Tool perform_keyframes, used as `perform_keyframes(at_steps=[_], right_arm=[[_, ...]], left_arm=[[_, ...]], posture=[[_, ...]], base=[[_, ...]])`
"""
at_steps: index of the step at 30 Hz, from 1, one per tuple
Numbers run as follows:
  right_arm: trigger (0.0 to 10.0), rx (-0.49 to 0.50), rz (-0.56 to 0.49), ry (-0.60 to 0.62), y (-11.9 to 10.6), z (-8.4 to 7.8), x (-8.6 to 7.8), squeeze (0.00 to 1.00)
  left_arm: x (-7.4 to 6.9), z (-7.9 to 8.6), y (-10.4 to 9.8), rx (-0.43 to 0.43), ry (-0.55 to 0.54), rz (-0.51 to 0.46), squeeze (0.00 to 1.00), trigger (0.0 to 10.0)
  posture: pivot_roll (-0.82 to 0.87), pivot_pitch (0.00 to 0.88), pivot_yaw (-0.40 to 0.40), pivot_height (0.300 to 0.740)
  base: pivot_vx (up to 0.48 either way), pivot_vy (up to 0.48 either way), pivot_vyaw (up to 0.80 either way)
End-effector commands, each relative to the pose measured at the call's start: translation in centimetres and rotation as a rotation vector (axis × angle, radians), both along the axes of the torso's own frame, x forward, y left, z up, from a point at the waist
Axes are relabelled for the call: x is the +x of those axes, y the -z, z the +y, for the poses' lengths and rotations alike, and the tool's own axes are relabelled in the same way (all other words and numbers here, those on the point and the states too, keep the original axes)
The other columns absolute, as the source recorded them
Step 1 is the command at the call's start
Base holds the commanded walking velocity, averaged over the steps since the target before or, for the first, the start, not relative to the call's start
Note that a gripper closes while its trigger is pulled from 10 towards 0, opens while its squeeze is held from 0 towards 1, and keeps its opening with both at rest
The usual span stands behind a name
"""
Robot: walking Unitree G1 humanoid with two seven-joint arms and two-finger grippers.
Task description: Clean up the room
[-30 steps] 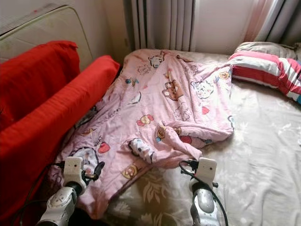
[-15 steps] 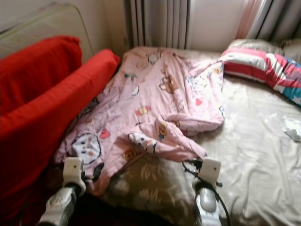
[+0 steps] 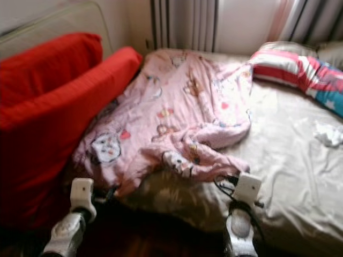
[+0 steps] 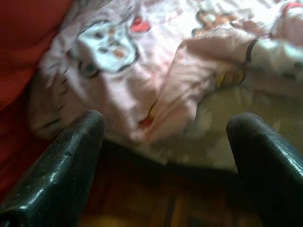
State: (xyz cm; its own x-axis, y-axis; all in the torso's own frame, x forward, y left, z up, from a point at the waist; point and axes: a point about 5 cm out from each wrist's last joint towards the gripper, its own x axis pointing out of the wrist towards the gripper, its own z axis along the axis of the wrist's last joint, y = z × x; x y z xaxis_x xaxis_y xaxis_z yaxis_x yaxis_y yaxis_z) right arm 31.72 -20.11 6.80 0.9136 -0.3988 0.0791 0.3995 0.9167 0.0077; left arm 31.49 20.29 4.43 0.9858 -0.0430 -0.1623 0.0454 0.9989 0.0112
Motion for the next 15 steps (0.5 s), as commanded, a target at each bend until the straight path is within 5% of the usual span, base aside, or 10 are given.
perform_keyframes(at_steps=[1, 7, 11, 15], right_arm=[[10.0, -0.053, -0.045, 0.041, -0.7, -0.9, -0.2, 0.00], [10.0, -0.159, -0.127, 0.070, -2.2, -1.1, -0.4, 0.00], [10.0, -0.207, -0.167, 0.120, -3.0, -1.6, -0.7, 0.00], [10.0, -0.363, -0.242, 0.157, -4.9, -1.9, -1.0, 0.00]], left_arm=[[-0.4, 0.1, 0.5, -0.004, -0.007, 0.013, 0.00, 10.0], [-0.5, 0.1, 0.5, -0.004, -0.007, 0.014, 0.00, 10.0], [-0.5, 0.2, 0.6, 0.000, -0.011, 0.019, 0.00, 10.0], [-0.4, 0.1, 0.6, 0.003, -0.010, 0.027, 0.00, 10.0]], posture=[[0.00, 0.165, 0.042, 0.740], [0.00, 0.165, 0.042, 0.740], [0.00, 0.165, 0.042, 0.740], [-0.01, 0.155, 0.042, 0.740]], base=[[-0.304, 0.000, 0.00], [-0.301, 0.000, 0.00], [0.000, 0.000, 0.00], [0.000, 0.000, 0.00]])
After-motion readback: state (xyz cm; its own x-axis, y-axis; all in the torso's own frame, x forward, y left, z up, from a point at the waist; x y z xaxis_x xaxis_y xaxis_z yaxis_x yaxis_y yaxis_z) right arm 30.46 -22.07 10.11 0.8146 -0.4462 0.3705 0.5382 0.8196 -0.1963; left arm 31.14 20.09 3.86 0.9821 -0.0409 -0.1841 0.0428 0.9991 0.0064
